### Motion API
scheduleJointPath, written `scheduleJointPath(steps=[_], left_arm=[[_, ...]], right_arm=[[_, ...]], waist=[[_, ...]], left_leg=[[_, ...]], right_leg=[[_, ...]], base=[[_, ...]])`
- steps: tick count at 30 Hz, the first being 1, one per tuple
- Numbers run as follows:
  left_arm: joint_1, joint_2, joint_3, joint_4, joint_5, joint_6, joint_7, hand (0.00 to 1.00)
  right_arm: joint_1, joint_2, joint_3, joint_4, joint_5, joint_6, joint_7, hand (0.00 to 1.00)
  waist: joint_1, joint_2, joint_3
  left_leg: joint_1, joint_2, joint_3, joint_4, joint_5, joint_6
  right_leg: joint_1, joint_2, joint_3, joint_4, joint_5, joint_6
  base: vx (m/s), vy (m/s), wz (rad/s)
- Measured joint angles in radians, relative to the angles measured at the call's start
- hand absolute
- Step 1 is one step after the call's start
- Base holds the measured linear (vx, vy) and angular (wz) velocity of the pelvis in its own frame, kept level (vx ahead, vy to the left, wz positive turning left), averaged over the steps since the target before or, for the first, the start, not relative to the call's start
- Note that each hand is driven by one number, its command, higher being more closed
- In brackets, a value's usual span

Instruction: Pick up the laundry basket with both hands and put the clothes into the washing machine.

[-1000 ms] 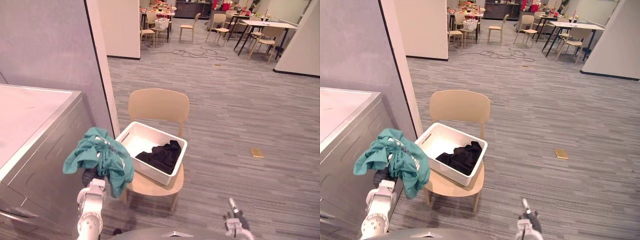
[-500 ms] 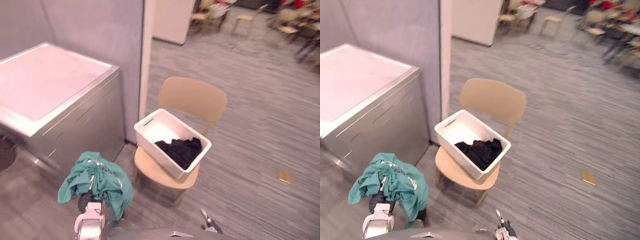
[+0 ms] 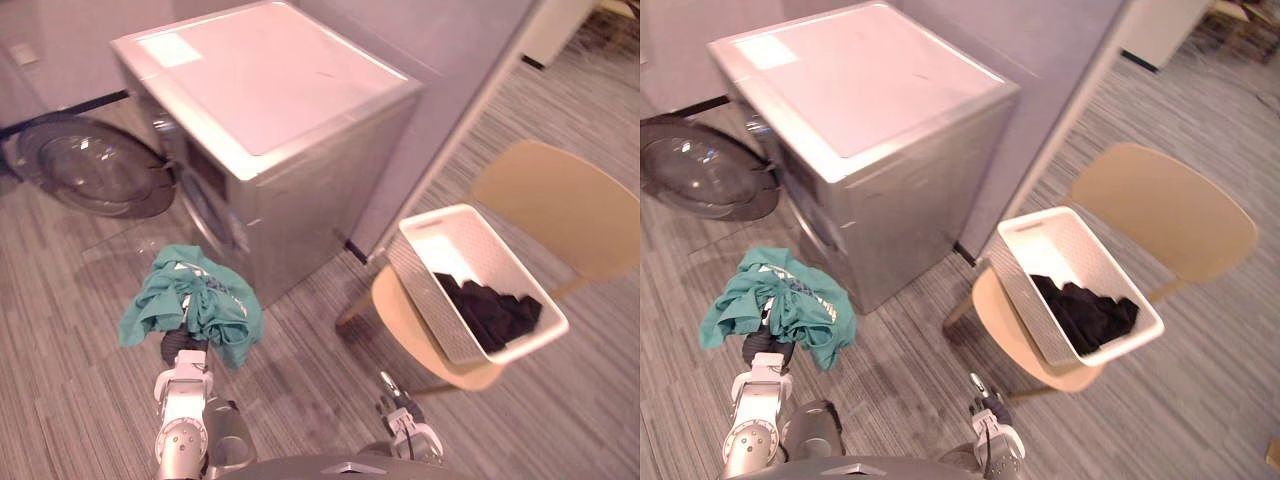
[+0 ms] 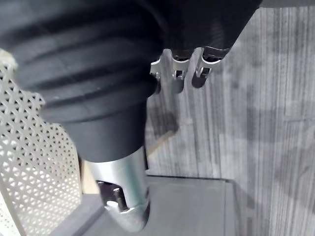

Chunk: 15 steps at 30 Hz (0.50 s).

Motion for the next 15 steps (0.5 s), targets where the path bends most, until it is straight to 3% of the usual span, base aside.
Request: scheduleJointPath(steps=[2, 3, 4, 5, 6, 7, 8, 9, 10, 11, 13, 15], left_arm=[[0.003, 0.008, -0.022, 0.011, 0.001, 0.009, -0.002, 1.0], [0.005, 0.007, -0.019, 0.028, 0.001, 0.01, -0.003, 1.0], [0.005, 0.007, -0.017, 0.034, 0.001, 0.01, -0.003, 1.0], [0.006, 0.008, -0.012, 0.049, 0.003, 0.011, -0.003, 1.0], [0.008, 0.004, -0.005, 0.051, 0.003, 0.011, -0.003, 1.0], [0.008, 0.017, -0.004, 0.05, 0.028, 0.009, -0.003, 1.0], [0.008, 0.021, -0.004, 0.05, 0.039, 0.008, -0.003, 1.0], [0.015, 0.022, -0.003, 0.051, 0.056, 0.003, -0.003, 1.0], [0.022, 0.023, -0.007, 0.055, 0.067, 0.003, -0.004, 1.0], [0.021, 0.022, -0.012, 0.059, 0.08, 0.005, -0.006, 1.0], [0.017, 0.023, -0.054, 0.06, 0.108, 0.005, -0.017, 1.0], [0.001, 0.017, -0.11, 0.099, 0.121, 0.006, -0.027, 1.0]], right_arm=[[0.007, -0.004, -0.055, 0.006, 0.003, -0.004, -0.007, 0.0], [0.015, -0.007, -0.078, 0.006, 0.011, -0.004, -0.007, 0.0], [0.017, -0.007, -0.084, 0.006, 0.017, -0.004, -0.007, 0.0], [0.02, -0.007, -0.092, 0.007, 0.036, -0.003, -0.009, 0.0], [0.021, -0.003, -0.092, 0.007, 0.056, -0.002, -0.009, 0.0], [0.016, 0.001, -0.094, 0.0, 0.083, -0.001, -0.009, 0.0], [0.013, 0.002, -0.094, -0.003, 0.09, -0.001, -0.009, 0.0], [0.011, 0.003, -0.092, -0.012, 0.097, -0.001, -0.008, 0.0], [0.016, 0.003, -0.089, -0.022, 0.097, 0.0, -0.006, 0.0], [0.027, 0.004, -0.08, -0.036, 0.097, -0.001, -0.005, 0.0], [0.066, 0.006, -0.049, -0.094, 0.092, -0.007, -0.002, 0.0], [0.08, 0.004, -0.044, -0.115, 0.076, -0.022, -0.002, 0.0]], waist=[[0.01, 0.017, -0.007], [0.008, 0.014, -0.008], [0.008, 0.018, -0.009], [0.01, 0.028, -0.015], [0.009, 0.035, -0.021], [0.006, 0.041, -0.023], [0.005, 0.041, -0.024], [0.006, 0.046, -0.022], [0.001, 0.058, -0.019], [-0.004, 0.056, -0.024], [-0.038, 0.028, -0.045], [-0.043, 0.024, -0.046]], left_leg=[[-0.043, -0.03, -0.021, 0.081, -0.073, 0.01], [-0.055, -0.079, -0.027, 0.106, -0.1, 0.04], [-0.059, -0.094, -0.026, 0.112, -0.108, 0.054], [-0.061, -0.141, -0.027, 0.115, -0.125, 0.086], [-0.056, -0.169, -0.032, 0.103, -0.131, 0.103], [-0.037, -0.202, -0.045, 0.07, -0.125, 0.123], [-0.02, -0.212, -0.047, 0.047, -0.119, 0.133], [0.034, -0.232, -0.058, -0.015, -0.1, 0.142], [0.1, -0.256, -0.072, -0.105, -0.068, 0.145], [0.129, -0.271, -0.081, -0.155, -0.047, 0.146], [0.219, -0.323, -0.103, -0.316, 0.0, 0.136], [0.255, -0.34, -0.095, -0.35, 0.001, 0.133]], right_leg=[[0.027, -0.02, -0.001, -0.039, 0.081, -0.013], [0.046, -0.058, -0.005, -0.066, 0.14, -0.013], [0.052, -0.071, -0.008, -0.073, 0.171, -0.017], [0.05, -0.108, -0.012, -0.077, 0.282, -0.071], [0.045, -0.13, -0.007, -0.068, 0.35, -0.135], [0.025, -0.138, 0.048, -0.013, 0.308, -0.212], [0.01, -0.123, 0.097, 0.022, 0.246, -0.224], [-0.034, -0.059, 0.22, 0.107, 0.106, -0.177], [-0.089, 0.029, 0.33, 0.222, -0.047, -0.159], [-0.123, 0.08, 0.376, 0.281, -0.114, -0.145], [-0.252, 0.244, 0.423, 0.426, -0.265, -0.106], [-0.308, 0.317, 0.377, 0.394, -0.319, -0.121]], base=[[0.05, 0.429, 0.58], [0.07, 0.427, 0.5], [0.11, 0.5, 0.57], [0.09, 0.327, 0.48], [0.13, 0.37, 0.63], [0.15, 0.289, 0.51], [0.18, 0.298, 0.52], [0.17, 0.253, 0.4], [0.14, 0.189, 0.42], [0.11, 0.146, 0.6], [0.11, 0.059, 0.74], [0.15, -0.028, 0.44]])
